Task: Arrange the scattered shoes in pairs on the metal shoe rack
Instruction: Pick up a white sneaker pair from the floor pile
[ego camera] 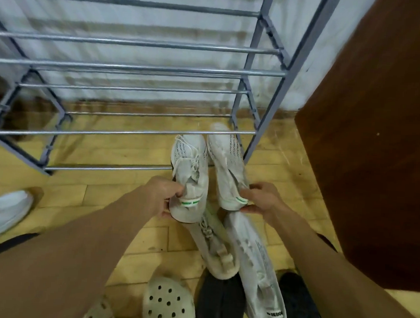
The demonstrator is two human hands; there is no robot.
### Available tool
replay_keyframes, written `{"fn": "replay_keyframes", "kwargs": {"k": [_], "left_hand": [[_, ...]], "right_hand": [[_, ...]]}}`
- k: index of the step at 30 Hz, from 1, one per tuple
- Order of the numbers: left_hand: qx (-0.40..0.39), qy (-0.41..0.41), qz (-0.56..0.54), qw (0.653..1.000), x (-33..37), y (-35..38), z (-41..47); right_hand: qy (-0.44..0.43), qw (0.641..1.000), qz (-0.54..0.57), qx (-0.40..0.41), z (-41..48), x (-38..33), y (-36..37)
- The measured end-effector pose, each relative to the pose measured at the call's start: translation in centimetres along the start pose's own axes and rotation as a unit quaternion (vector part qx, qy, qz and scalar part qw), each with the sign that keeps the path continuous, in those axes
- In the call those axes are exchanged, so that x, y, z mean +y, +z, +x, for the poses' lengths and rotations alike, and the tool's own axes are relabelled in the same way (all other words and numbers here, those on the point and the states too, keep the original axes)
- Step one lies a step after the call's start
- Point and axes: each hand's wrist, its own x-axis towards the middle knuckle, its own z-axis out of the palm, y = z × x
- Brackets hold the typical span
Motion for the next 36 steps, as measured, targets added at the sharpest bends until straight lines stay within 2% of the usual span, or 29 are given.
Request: {"fn": "replay_keyframes", "kwargs": {"k": [11, 18, 23, 30, 36], "left_hand": [[0.048, 0.060, -0.123, 0.989, 5.4, -0.1, 8.5], [0.054, 0.076, -0.111, 0.989, 5.7, -0.2, 12.8], [0.071, 0.121, -0.087, 0.986, 5.5, -0.2, 13.8], [0.054, 0.107, -0.050, 0.992, 5.8, 0.9, 12.5], [0.042, 0.107, -0.078, 0.990, 4.5, 1.5, 8.6]], "right_hand": [[-0.015, 0.995, 0.003, 0.098, 9.1, -2.8, 4.4], [-0.031, 0.987, 0.010, 0.160, 10.8, -3.0, 5.8], [-0.046, 0.982, 0.039, 0.179, 11.1, -2.6, 6.3], [-0.053, 0.993, 0.008, 0.102, 10.0, -2.4, 5.9], [-0.014, 0.999, 0.002, 0.048, 6.2, -1.5, 4.6]]}}
